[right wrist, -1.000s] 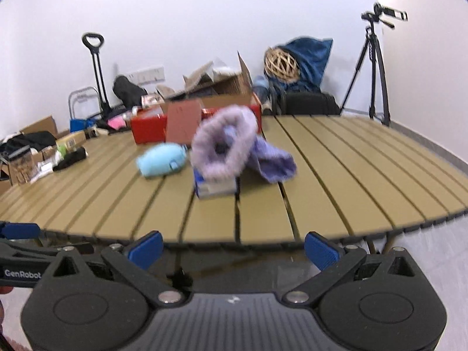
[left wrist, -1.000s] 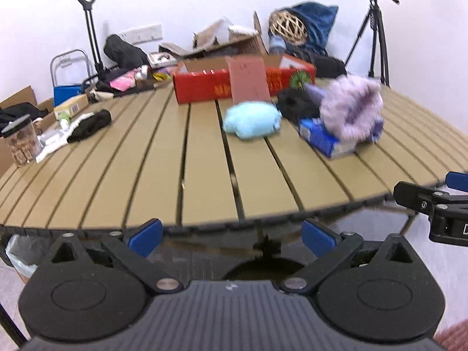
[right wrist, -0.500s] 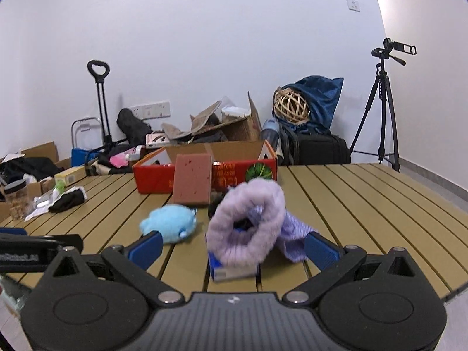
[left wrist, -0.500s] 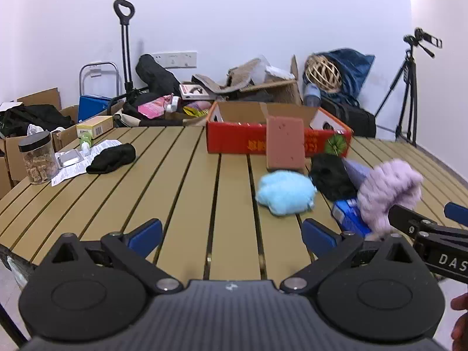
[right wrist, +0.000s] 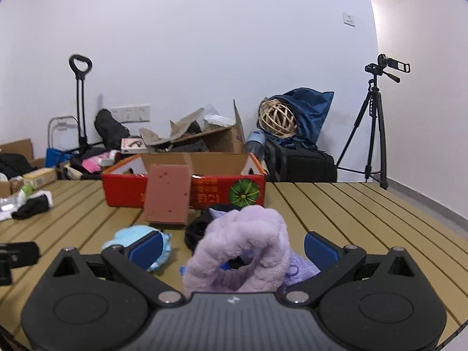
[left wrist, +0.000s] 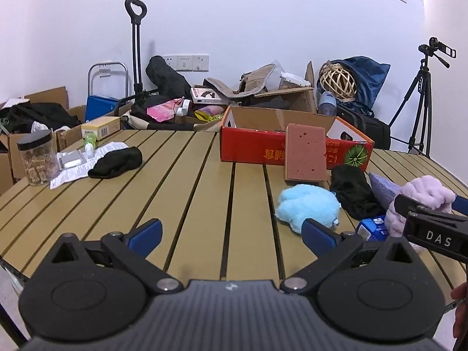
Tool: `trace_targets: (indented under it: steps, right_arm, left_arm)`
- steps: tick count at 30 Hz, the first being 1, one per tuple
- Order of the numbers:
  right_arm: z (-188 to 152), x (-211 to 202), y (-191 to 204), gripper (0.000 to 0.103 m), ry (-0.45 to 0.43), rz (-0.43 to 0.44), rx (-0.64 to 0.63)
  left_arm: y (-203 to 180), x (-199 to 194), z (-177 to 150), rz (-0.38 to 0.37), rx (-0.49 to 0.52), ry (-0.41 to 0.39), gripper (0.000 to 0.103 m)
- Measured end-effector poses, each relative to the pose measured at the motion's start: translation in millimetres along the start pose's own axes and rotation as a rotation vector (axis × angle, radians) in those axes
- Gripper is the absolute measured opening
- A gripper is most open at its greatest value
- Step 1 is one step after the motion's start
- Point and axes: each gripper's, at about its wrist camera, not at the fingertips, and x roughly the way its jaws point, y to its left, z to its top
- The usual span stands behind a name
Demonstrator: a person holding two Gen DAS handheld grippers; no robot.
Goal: Collect trash
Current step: 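Move the right tool to the lavender fuzzy headband and close on it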
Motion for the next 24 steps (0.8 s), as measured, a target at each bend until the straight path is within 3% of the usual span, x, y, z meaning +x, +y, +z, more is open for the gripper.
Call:
trace_targets:
  steps: [3, 6, 8, 9, 17, 24]
  right_arm:
    - [-1.7, 6.0, -1.2, 0.086, 0.002, -0.02, -0.016]
    - [-3.0, 8.3, -3.1, 0.059, -0.002, -0.022, -0.027]
    - [-4.1, 6.7, -4.8, 0.03, -0.003, -0.01, -0.02]
    - [-4.1, 5.3, -5.9, 0.027, -0.009, -0.009, -0.014]
    - [-1.1, -12.6, -22.5, 0.024, -0.086, 0.04, 0.063]
    - [1.2, -29.8, -47.0, 0.024, -0.153, 0.032, 0.141]
  left_arm:
    - [0.6, 1.5, -0.7, -0.005, -0.007, 0.001, 0.103]
    - [0.5, 1.9, -1.3, -0.003, 0.0, -0.001, 0.103]
    - [0.1, 2.6, -2.8, 0.0, 0.008, -0.002, 0.103]
    - [-0.1, 3.1, -3.5, 0.001, 0.011, -0.002, 0.103]
    - [-4.8, 5.3, -8.9, 0.0, 0.023, 0.007, 0.103]
    - [-12.3, 7.1, -16.1, -0.016, 0.044, 0.019, 0.103]
